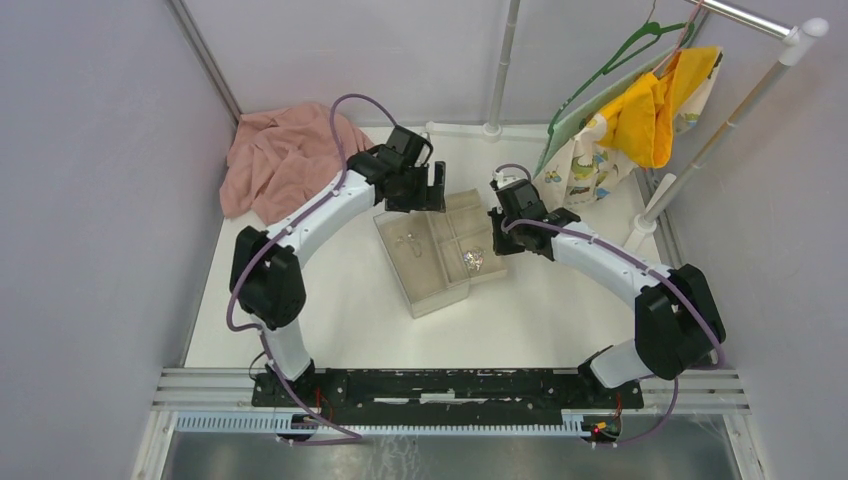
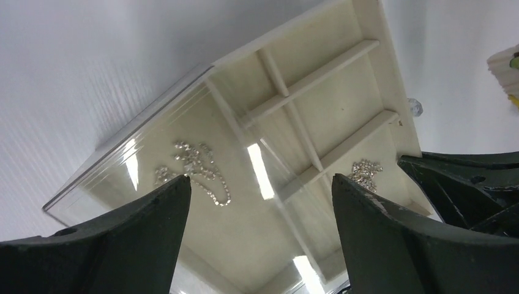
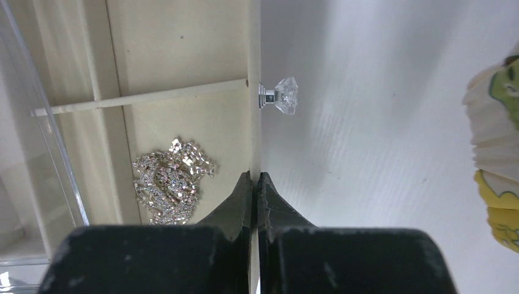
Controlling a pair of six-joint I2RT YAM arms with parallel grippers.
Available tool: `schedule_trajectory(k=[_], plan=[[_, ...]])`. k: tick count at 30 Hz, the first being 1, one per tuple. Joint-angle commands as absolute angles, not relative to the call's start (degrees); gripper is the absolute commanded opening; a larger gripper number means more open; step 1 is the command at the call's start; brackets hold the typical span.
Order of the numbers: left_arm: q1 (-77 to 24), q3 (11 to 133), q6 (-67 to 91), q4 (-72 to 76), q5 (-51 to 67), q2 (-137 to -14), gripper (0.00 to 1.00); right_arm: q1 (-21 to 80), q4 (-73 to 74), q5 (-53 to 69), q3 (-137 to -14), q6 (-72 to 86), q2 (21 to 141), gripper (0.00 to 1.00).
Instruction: Organize the mixed jewelry
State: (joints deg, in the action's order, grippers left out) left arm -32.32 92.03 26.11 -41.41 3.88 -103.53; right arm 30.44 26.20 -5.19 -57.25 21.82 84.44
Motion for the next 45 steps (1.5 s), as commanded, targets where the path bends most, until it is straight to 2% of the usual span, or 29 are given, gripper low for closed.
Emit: schedule_trajectory(k=[1,11,17,25,34,45], plan=[[-36.0,94.2,27.5,-43.8,-7.4,-101.0,0.90,30.6,23.5,-2.3,-57.7,22.8,82.4,0.00],[-36.1,89.2,38.4,-48.8,-18.6,-93.5,0.88,30.7,24.4,-3.6,-57.7,21.6,82.1,0.00],[-38.4,91.8,44.0,-54.4,-26.7,-96.7,0.91,30.7,24.9,-3.7,-58.7,20.6,82.9,0.00],[-48.7,100.3,48.9,-59.0,-34.3,-104.8,0.84,30.7,25.1,-3.7,-58.4,20.0,82.9,0.00],[-52.5,104.8,54.4,-62.3,-36.2,-113.3,0.75,30.6,25.5,-3.9,-57.9,19.4,82.6,0.00],[-52.5,100.8,56.8,-62.9,-35.6,-113.2,0.66,30.7,25.2,-4.5,-57.0,19.4,81.4,0.00]])
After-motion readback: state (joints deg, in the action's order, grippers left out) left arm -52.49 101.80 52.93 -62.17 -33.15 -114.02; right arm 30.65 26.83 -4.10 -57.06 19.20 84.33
